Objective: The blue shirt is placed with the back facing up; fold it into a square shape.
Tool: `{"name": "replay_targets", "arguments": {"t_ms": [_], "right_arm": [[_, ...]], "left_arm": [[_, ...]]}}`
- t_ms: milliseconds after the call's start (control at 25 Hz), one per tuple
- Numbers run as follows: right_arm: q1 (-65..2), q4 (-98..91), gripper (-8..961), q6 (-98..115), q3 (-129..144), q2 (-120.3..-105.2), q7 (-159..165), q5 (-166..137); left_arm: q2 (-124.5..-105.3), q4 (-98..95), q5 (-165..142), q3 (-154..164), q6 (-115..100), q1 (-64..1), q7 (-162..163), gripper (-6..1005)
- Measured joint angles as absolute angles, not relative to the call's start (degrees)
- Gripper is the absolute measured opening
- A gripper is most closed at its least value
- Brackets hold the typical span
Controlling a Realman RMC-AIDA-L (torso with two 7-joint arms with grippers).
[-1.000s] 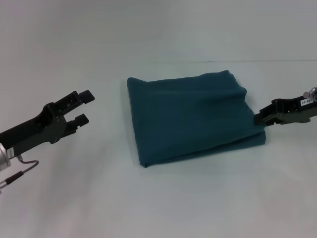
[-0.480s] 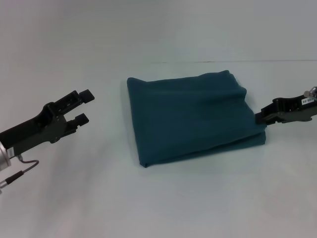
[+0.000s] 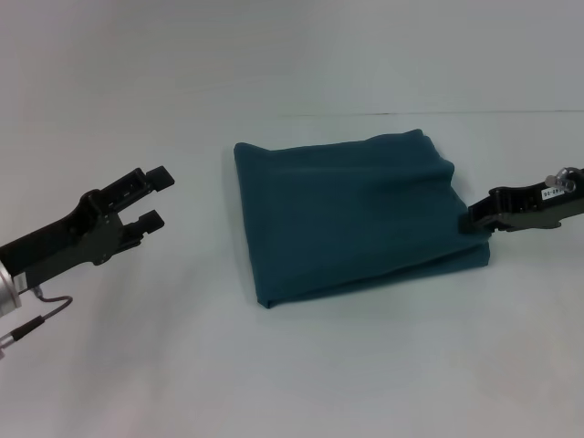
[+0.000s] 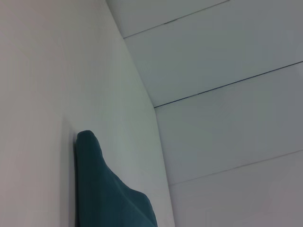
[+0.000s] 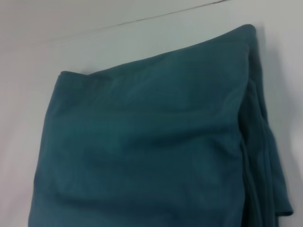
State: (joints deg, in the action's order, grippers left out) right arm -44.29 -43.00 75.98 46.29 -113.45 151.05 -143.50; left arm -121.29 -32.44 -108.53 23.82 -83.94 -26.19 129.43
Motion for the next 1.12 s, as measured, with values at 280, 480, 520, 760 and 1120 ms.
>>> {"name": "replay_targets", "arguments": {"t_ms": [280,480,520,760,1120], "right_arm": [[-44.0,-43.2,249,76.6,46.0,-113.47,151.5,-142.9],[-43.9,-43.1,213,77.4,46.0,-113.44,151.1,-141.7],[-43.9,-43.1,205,77.4,46.0,-113.42,151.2,-141.7],[-43.7,-43.4,53,78.4,46.0,-113.09,152.2,-142.0],[-43.0,-41.4,44,78.0,46.2,-112.68,153.2,-144.2]], "left_arm": [[-121.29,-32.4,-108.6,23.8,-83.9,-26.1,129.4,949],[-121.29,-32.4,-108.6,23.7,-83.9,-26.0,129.3,949],[-121.29,-32.4,-108.6,23.8,-83.9,-26.0,129.3,949],[-121.29,-32.4,-108.6,23.8,-84.0,-26.0,129.3,950],[-121.35,-32.4,-108.5,23.8,-83.7,-26.0,129.3,950]]}}
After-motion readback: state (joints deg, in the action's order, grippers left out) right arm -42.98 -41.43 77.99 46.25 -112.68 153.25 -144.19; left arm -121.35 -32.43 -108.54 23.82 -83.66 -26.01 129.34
